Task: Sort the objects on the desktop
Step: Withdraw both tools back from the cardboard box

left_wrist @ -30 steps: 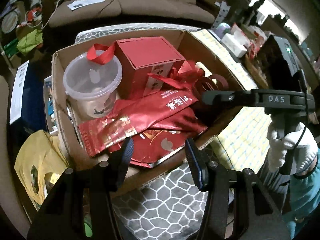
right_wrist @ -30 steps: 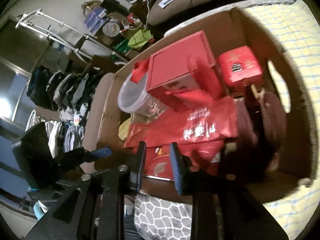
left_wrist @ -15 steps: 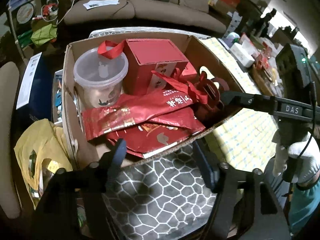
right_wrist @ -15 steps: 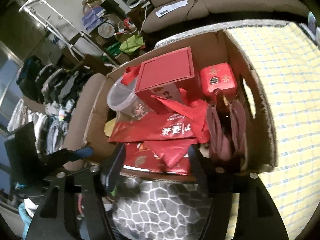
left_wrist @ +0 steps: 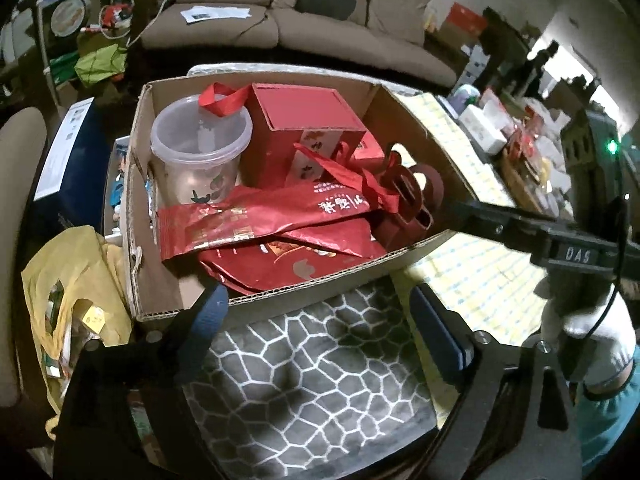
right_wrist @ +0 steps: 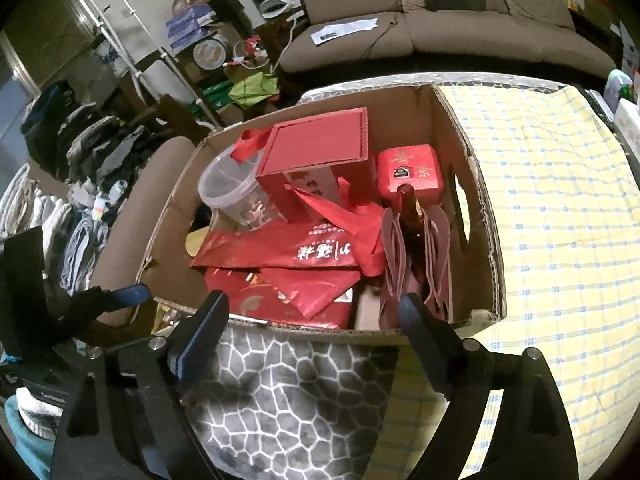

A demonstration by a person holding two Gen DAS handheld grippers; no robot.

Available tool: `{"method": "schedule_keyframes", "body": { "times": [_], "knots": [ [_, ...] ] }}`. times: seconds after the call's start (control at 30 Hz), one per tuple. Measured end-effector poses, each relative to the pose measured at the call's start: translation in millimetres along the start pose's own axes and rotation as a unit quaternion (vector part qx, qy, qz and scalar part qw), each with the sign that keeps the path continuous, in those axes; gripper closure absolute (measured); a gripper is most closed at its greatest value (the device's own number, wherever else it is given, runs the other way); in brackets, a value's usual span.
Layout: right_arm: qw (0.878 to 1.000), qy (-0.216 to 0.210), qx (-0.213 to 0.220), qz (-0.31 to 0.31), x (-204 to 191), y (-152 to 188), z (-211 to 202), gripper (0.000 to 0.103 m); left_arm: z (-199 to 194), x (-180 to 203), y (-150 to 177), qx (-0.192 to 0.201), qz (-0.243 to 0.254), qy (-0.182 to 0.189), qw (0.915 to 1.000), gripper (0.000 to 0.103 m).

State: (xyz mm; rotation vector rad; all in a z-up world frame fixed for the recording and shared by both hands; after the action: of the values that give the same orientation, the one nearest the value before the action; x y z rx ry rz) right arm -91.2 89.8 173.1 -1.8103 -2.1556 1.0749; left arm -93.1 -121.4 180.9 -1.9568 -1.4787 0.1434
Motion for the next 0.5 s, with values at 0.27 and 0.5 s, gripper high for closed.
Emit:
{"method": "schedule_keyframes", "body": {
  "times": [0.27, 0.5],
  "knots": [
    [0.999, 0.024, 0.006, -0.024, -1.7, 6.6, -8.0, 0.014, -5.6, -6.4, 4.8, 0.018, -0.041, -0.015, 0.9989, 0.011],
    [0.998, 0.039, 0.013, -0.040, 0.7, 11.2, -14.3, 0.014, -7.0, -1.3, 9.6, 0.035, -0.065, -0.026, 0.9969, 0.011]
  ]
}}
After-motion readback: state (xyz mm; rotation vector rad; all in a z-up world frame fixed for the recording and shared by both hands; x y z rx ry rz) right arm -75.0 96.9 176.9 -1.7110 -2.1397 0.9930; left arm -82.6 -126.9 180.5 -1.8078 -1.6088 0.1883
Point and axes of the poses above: each gripper's, at about its wrist camera, not at the fingertips, and z roughly the way its jaws point, x to its right, y to its underside, the point moved 2 cm from there along z, roughly the way its jaws point, and after that the axes turned 5 degrees about x, right-handed, at the moved point
